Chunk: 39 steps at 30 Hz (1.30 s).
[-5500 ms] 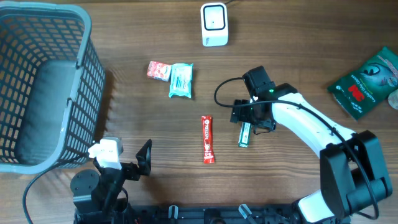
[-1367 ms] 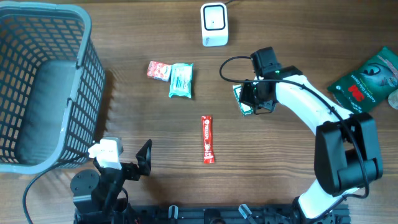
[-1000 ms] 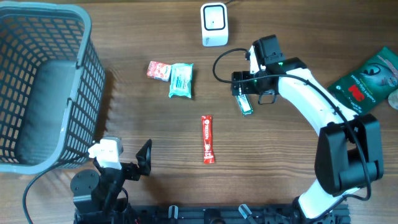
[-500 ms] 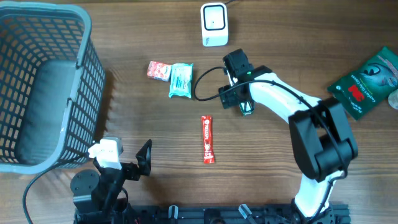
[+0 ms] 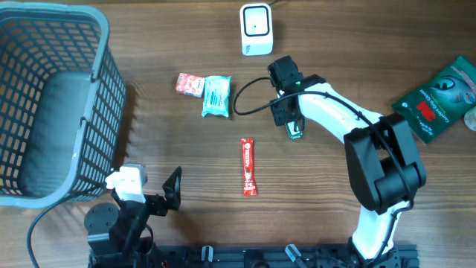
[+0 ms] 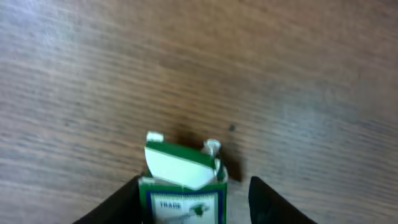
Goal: Scan the item barcode
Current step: 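Lift AXE box with right gripper and hold it at the scanner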
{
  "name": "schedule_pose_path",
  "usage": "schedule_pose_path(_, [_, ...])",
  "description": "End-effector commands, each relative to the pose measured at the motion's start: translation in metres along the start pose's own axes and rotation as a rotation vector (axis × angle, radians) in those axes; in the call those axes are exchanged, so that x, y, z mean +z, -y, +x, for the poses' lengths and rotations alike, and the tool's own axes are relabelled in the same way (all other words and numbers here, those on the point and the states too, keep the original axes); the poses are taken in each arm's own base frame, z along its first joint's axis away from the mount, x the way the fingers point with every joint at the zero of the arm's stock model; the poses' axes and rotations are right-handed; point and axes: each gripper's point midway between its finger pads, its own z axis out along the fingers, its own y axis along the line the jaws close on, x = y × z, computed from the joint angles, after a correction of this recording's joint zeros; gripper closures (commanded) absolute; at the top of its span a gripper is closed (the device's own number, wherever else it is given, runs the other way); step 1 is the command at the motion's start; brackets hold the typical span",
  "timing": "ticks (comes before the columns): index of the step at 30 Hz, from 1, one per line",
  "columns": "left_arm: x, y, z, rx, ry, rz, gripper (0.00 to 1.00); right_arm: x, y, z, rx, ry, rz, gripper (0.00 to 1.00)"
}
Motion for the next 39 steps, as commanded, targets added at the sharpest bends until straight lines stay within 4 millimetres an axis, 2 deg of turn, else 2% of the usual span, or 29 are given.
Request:
schedule_pose_path(1, [0.0,0.0,0.0,0.015,0.002,0.004,0.0,0.021,-0.002,0.032,-0.023,-0.122,0.005,0.56])
schedule_pose_path(5, [0.0,0.0,0.001,0.015,0.001,0.004,0.0,0.022,-0.001,0.033,-0.002,-0.128,0.002,0.78])
schedule_pose_path(9, [0.0,0.0,0.001,0.015,0.001,0.004,0.0,0.019,-0.02,0.035,0.023,-0.146,-0.127,0.8])
schedule_pose_path(11, [0.0,0.0,0.001,0.015,0.001,0.004,0.0,0.006,-0.037,0.024,0.039,-0.142,-0.249,0.82])
schedule_pose_path(14, [0.0,0.0,0.001,0.015,0.001,0.004,0.0,-0.028,-0.058,-0.009,0.078,-0.1,-0.438,0.83])
schedule_pose_path(16, [0.0,0.0,0.001,0.015,0.001,0.004,0.0,-0.055,-0.062,-0.042,0.181,-0.05,-0.526,0.84])
schedule_pose_path(18, [0.0,0.0,0.0,0.015,0.002,0.004,0.0,-0.071,-0.059,-0.07,0.281,0.008,-0.569,0.82])
schedule_pose_path(22, [0.0,0.0,0.0,0.015,0.002,0.004,0.0,-0.089,-0.052,-0.133,0.532,0.174,-0.69,0.77])
schedule_pose_path(24, [0.0,0.0,0.0,0.015,0.002,0.004,0.0,-0.096,-0.048,-0.157,0.623,0.242,-0.736,0.77])
schedule_pose_path(27, [0.0,0.0,0.0,0.015,0.002,0.004,0.0,-0.108,-0.045,-0.208,0.731,0.419,-0.855,0.77])
schedule_pose_path(32, [0.0,0.0,0.001,0.015,0.001,0.004,0.0,-0.1,-0.045,-0.245,0.786,0.558,-0.974,0.75])
schedule_pose_path(34, [0.0,0.0,0.0,0.015,0.002,0.004,0.0,-0.091,-0.044,-0.262,0.81,0.651,-1.038,0.75])
schedule_pose_path(39, [0.0,0.0,0.001,0.015,0.001,0.004,0.0,-0.057,-0.019,-0.276,0.925,0.771,-1.097,0.74])
